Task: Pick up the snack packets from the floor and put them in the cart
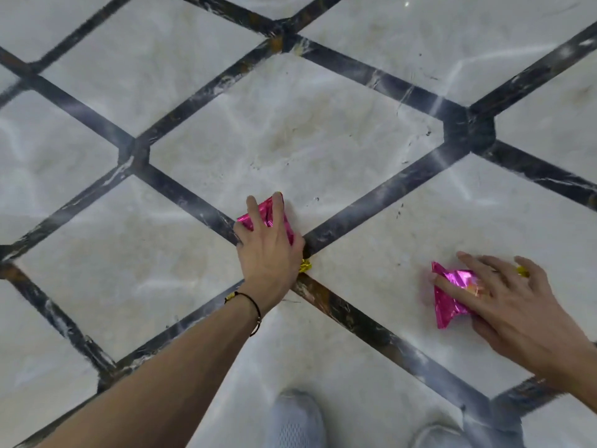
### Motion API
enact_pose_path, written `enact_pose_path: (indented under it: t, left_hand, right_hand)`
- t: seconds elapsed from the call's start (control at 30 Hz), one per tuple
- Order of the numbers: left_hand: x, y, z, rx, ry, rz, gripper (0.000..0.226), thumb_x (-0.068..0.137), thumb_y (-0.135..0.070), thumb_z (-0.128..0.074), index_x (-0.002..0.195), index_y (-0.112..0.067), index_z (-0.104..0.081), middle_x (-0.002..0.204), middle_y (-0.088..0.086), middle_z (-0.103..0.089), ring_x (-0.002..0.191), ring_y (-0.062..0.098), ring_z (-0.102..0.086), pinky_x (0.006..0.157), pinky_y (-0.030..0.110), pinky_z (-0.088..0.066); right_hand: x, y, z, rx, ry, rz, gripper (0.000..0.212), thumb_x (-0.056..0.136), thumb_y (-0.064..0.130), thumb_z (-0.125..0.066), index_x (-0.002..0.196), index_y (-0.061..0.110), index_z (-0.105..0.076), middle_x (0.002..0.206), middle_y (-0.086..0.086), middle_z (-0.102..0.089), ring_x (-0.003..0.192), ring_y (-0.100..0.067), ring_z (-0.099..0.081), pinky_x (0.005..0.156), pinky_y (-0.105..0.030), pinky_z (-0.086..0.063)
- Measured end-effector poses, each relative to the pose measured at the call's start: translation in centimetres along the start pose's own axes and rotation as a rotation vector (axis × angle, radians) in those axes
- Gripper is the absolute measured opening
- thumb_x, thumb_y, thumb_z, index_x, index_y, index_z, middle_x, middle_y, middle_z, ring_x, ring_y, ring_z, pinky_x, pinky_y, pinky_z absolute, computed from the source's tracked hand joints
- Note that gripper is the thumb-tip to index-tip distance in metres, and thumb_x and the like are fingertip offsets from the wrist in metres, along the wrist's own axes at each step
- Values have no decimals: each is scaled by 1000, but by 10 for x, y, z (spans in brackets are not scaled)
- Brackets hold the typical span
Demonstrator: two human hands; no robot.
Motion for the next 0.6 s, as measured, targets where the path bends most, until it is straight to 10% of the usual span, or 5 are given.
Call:
enact_pose_path:
  t: [0.2,0.6]
  left_hand:
    - [-11,-2,-4,-201,84,154,80,93,-19,-59,155,-38,-11,164,9,-7,130,56,-36,77,50,-54]
    - [-95,0,162,-265,-21,-52,79,91,-15,-62,156,-37,-22,160,8,-24,116,49,-49,87,57,-54]
  right_hand:
    - [4,15,28,108,-2,-154,94,76,27,-83,155,32,-33,131,-25,-53,97,-45,-56,69,-51,-49]
    - [-24,88,220,278,-226,-440,73,92,40,-64,156,30,-30,123,-18,-52,91,-35,-56,67,-43,-54]
Point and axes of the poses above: each hand's wrist, its own x-axis towards the middle knuckle, its own z-axis out of the back of the hand, y = z × x, the point moved 1 cm from there along x, towards the middle knuckle
